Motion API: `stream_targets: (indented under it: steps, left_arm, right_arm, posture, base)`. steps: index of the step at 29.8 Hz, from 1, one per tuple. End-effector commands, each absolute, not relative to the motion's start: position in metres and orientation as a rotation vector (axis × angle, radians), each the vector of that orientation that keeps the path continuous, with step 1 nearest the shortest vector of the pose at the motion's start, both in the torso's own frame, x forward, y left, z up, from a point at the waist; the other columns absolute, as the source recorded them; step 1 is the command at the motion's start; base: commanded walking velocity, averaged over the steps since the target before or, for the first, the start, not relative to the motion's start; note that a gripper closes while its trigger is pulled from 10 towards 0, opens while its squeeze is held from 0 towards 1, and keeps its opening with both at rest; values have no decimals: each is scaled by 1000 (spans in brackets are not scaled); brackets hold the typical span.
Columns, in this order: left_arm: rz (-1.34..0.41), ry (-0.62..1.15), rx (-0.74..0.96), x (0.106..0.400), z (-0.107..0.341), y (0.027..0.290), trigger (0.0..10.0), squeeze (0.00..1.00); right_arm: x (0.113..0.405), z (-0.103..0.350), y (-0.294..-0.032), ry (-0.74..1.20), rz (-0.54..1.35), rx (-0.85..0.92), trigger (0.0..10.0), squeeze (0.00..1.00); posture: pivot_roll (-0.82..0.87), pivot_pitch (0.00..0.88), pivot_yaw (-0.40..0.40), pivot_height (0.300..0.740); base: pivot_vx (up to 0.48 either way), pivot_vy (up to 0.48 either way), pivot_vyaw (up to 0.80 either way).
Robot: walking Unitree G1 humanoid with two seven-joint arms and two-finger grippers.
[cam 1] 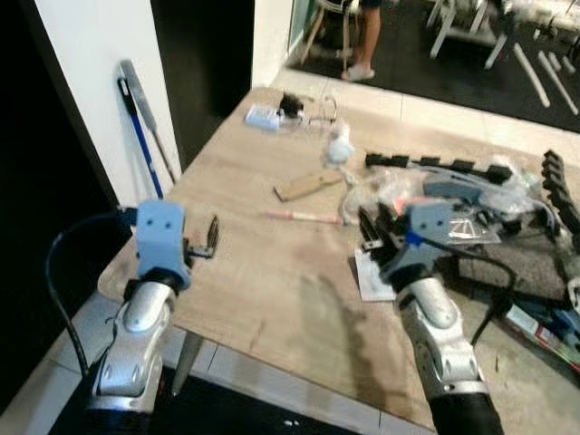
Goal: Picking trash to rubbish bin
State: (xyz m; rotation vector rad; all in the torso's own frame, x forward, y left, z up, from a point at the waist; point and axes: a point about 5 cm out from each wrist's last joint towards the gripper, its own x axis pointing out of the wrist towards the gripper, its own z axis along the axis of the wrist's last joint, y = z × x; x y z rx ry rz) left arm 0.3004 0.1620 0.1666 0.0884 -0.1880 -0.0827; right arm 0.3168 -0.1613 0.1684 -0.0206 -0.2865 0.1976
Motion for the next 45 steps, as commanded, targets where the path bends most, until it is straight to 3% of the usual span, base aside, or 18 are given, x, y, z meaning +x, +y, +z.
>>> stream_targets:
  steps: [1,22,45]
  left_arm:
    - [-93,-173,92,299,163,159,10000,0]
    - [-94,-173,90,300,163,158,10000,0]
    - [-105,-156,113,302,160,158,10000,0]
  right_arm:
    - [315,165,-168,-272,178,-30,10000,0]
    - [315,166,-167,-274,186,-29,10000,0]
    - [325,171,-162,-273,244,-55,10000,0]
  posture:
    - [-14,148,-55,740]
    - [-18,147,-55,740]
    - [-17,125,-62,740]
  base:
    - [281,0,0]
    - [284,0,0]
    - [0,0,0]
